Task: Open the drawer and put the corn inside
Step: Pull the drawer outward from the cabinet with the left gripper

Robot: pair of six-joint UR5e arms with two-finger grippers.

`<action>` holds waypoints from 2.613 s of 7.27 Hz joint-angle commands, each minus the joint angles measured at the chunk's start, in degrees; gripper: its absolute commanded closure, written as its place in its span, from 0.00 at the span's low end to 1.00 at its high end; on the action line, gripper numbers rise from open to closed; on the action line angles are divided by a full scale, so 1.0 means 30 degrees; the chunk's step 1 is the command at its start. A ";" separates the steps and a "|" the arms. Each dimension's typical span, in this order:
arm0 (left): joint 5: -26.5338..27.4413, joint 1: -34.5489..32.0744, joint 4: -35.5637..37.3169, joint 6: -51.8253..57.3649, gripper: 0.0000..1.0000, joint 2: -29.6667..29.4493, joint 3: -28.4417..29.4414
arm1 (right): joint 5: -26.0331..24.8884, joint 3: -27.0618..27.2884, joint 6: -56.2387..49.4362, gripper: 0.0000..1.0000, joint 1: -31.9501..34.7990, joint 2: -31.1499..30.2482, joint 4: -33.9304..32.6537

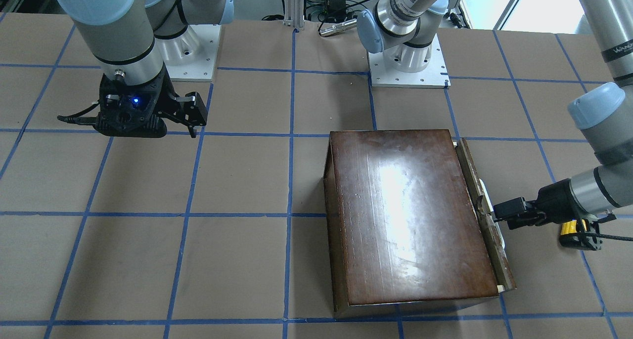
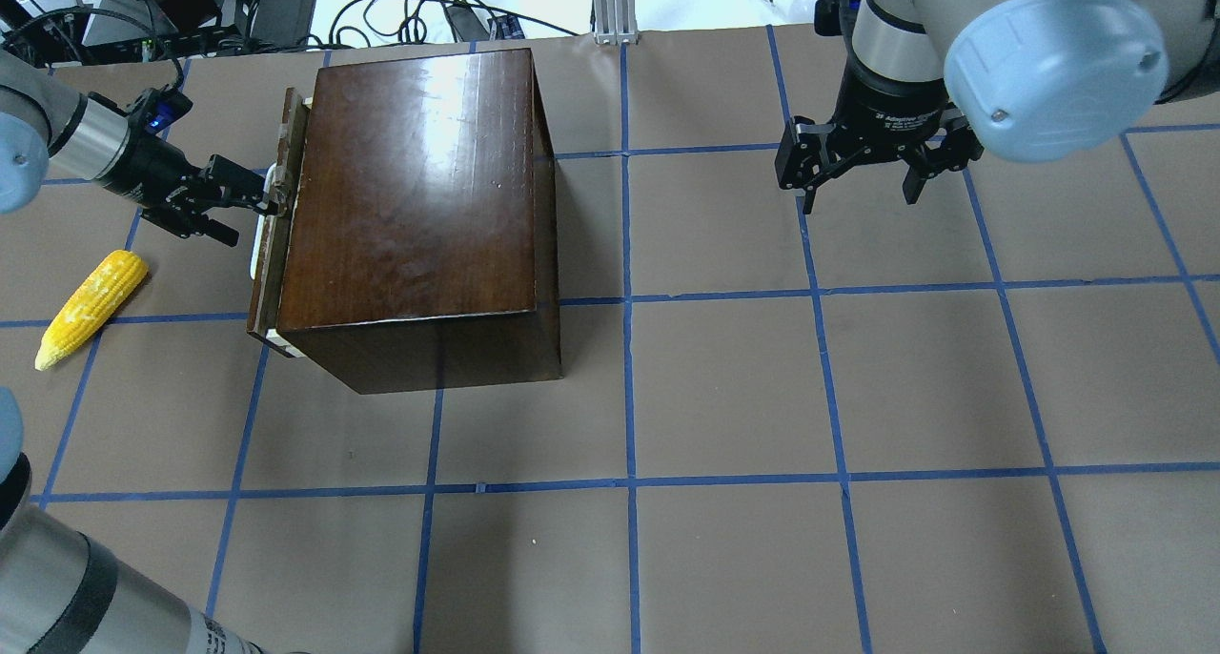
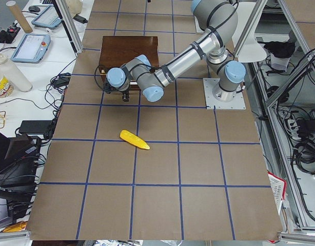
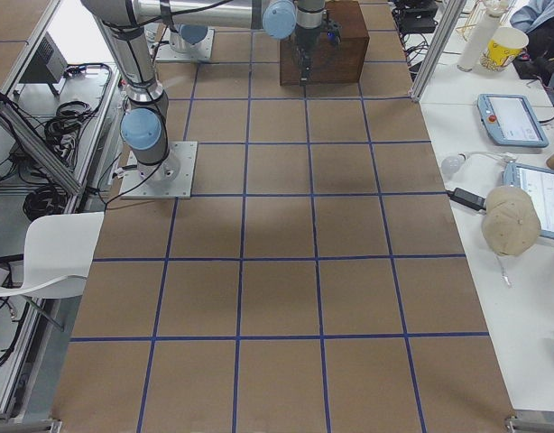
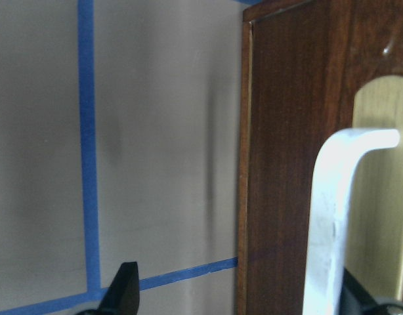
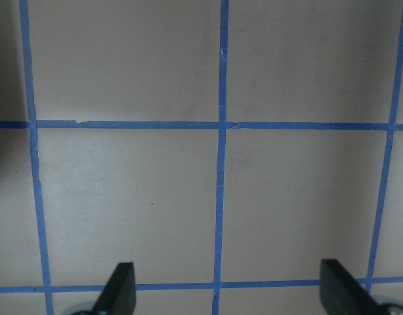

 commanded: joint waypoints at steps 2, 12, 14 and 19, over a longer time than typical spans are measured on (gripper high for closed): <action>0.0112 0.0011 -0.0022 0.0133 0.04 -0.0018 0.0213 | -0.0001 0.0000 0.0000 0.00 0.0000 0.0007 0.0021; 0.0667 0.0801 -0.0344 0.0368 0.04 -0.0399 0.0945 | -0.0001 0.0000 0.0000 0.00 0.0000 0.0008 -0.0008; 0.1020 0.0802 -0.0490 0.0456 0.04 -0.0399 0.1121 | -0.0001 0.0000 0.0000 0.00 0.0000 0.0008 0.0021; 0.1049 0.1562 -0.0520 0.1919 0.04 -0.0544 0.1151 | -0.0001 0.0000 0.0000 0.00 0.0000 0.0008 0.0021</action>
